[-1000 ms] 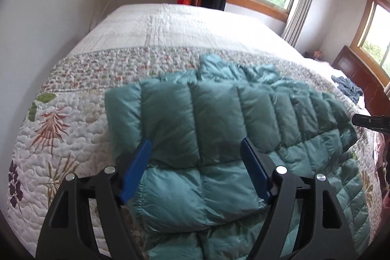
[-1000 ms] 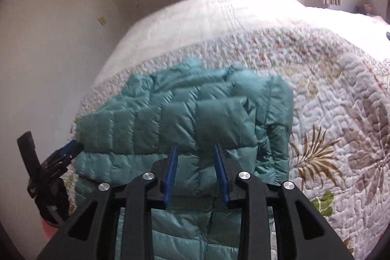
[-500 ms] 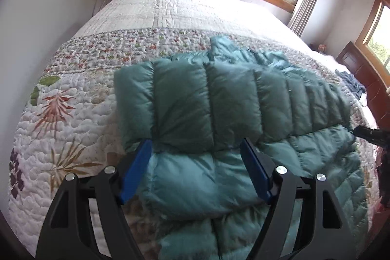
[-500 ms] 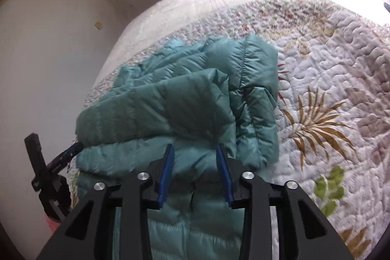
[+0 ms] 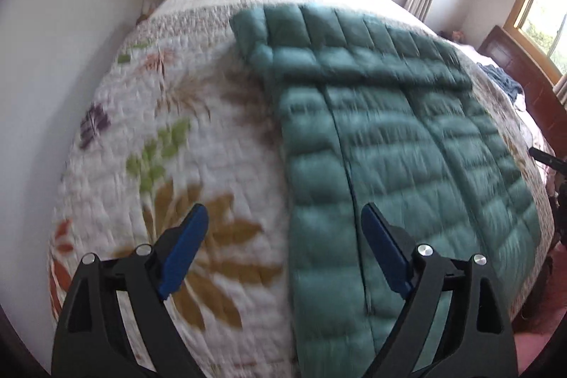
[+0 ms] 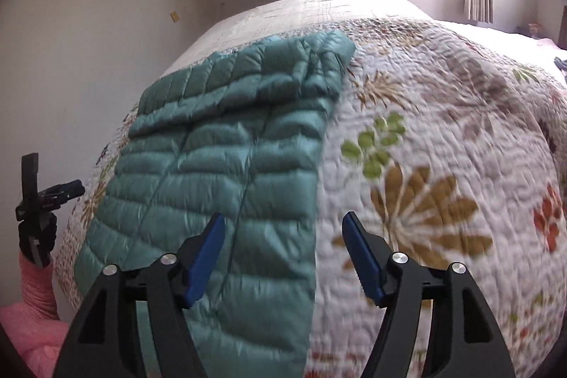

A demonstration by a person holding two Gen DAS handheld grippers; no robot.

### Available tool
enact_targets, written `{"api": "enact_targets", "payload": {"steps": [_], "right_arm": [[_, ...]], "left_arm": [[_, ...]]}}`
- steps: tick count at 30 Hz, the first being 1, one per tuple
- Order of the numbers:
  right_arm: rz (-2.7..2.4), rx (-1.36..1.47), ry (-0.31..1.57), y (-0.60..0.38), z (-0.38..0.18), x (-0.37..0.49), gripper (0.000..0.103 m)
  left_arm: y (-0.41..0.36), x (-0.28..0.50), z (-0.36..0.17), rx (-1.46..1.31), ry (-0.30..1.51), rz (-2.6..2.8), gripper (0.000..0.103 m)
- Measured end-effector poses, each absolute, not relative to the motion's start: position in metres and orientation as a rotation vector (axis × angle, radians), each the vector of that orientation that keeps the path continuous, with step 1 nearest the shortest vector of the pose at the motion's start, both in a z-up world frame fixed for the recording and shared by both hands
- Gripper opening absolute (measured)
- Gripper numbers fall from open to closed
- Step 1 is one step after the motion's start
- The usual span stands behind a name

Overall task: Fold large clothes
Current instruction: 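Grasp the jacket hem with the left gripper while the right gripper grasps the hem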

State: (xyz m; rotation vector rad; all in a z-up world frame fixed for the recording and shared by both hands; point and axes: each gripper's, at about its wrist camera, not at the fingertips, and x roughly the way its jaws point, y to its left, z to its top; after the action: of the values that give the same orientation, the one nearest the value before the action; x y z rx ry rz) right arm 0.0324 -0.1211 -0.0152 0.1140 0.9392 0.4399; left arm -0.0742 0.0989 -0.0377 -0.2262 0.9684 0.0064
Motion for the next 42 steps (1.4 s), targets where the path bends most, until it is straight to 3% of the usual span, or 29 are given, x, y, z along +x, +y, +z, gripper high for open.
{"api": "enact_targets", "payload": {"steps": [11,20,22,24,25,28,30,31,35,37,42], "right_arm": [[0.430,0.130,0.962,-0.138,-0.038,-0.057,0.075],[0.445,0.190,1.040,-0.136,-0.068,-0.071,0.076],[0.455,0.194,1.036,-0.134,-0.068,-0.072,0.069],[0.485,0.210,1.044,-0.132,-0.069,-0.072,0.053],[0.499,0.212,1.053,-0.130,-0.069,-0.072,0.045],[0.509,0.202,1.056,-0.126,-0.069,-0.071,0.034],[0.519,0.218,1.056,-0.126,-0.069,-0.070,0.027],[0.522,0.227,1.054,-0.127,-0.069,-0.069,0.022],[0.535,0.244,1.033,-0.127,-0.064,-0.068,0.015],[0.542,0.251,1.015,-0.127,-0.058,-0.068,0.012],[0.575,0.276,0.930,-0.130,-0.027,-0.063,0.010]], "left_arm": [[0.106,-0.158,-0.092,-0.427,1.066,-0.047,0.087],[0.102,-0.169,-0.097,-0.565,1.038,-0.196,0.089],[0.098,-0.167,-0.096,-0.566,1.035,-0.190,0.089],[0.094,-0.165,-0.094,-0.575,1.034,-0.221,0.082],[0.092,-0.163,-0.095,-0.586,1.042,-0.241,0.072],[0.087,-0.160,-0.098,-0.607,1.057,-0.283,0.066],[0.087,-0.159,-0.099,-0.611,1.056,-0.273,0.053],[0.087,-0.159,-0.100,-0.629,1.057,-0.281,0.039],[0.090,-0.156,-0.103,-0.713,1.038,-0.320,0.017],[0.092,-0.156,-0.097,-0.733,1.006,-0.330,0.012],[0.099,-0.157,-0.065,-0.732,0.885,-0.373,0.009]]}}
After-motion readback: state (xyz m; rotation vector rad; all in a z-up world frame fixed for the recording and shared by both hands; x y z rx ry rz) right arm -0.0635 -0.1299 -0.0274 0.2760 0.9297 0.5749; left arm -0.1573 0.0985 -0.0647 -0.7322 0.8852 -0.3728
